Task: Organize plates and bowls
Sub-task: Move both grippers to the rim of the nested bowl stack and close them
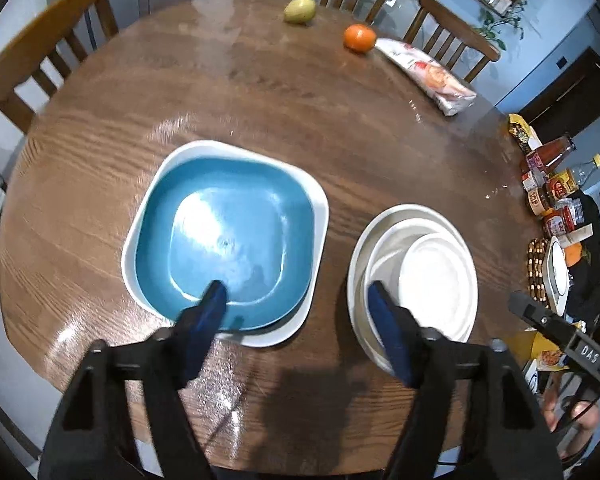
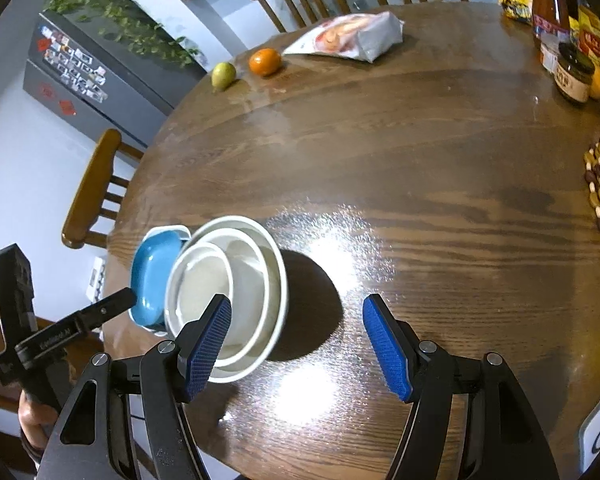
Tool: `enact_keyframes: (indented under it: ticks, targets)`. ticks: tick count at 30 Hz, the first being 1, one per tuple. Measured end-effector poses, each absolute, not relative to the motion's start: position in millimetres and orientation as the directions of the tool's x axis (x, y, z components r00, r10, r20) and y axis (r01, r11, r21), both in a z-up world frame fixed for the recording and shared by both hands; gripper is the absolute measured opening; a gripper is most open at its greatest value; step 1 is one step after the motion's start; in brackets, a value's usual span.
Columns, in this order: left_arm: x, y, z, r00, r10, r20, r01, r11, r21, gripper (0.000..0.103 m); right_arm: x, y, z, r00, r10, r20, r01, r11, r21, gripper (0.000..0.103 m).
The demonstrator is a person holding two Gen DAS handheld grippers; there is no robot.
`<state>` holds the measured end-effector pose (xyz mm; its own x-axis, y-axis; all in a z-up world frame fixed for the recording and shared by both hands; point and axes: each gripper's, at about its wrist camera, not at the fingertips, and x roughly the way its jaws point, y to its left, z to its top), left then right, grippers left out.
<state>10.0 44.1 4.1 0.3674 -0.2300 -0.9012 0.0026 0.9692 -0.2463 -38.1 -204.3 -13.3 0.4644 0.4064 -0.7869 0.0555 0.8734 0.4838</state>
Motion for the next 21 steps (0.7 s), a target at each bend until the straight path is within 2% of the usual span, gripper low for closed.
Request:
enact_keyframes:
  ticks: [4, 8, 9, 13, 17, 21]
  targets:
    - [16, 40, 2, 0.325, -0.28, -0.903, 0.015, 0.956, -0.291, 0.05, -34, -204, -19, 0.456, 0.408, -0.791, 0.065, 0.871, 0.487, 0.069]
    - [20, 33, 1, 0.306, -0.292, -0.906, 0.03, 0.954, -0.297, 0.047, -30, -201, -20, 0.457, 0.407, -0.791, 0.066, 0.871, 0.487, 0.069]
    - [21, 32, 0, 0.302, -0.293, -0.907, 0.034, 0.954, -0.297, 0.045, -29, -201, -20, 0.456, 0.409, -0.791, 0.064, 0.871, 0.487, 0.066]
    - [27, 27, -4, 0.288, -0.281, -0.916, 0.052, 0.959, -0.278, 0.028, -25, -200, -24, 0.449, 0.408, -0.795, 0.067, 0.872, 0.485, 0.058]
    - [32, 24, -8, 0.273, -0.273, -0.922, 0.065, 0.962, -0.266, 0.027, -20, -199, -27, 0.439, 0.412, -0.798, 0.064, 0.872, 0.486, 0.049]
    - [33, 21, -8, 0.268, -0.277, -0.923, 0.078, 0.961, -0.266, 0.027, -19, -200, -31, 0.429, 0.423, -0.798, 0.068, 0.866, 0.496, 0.049]
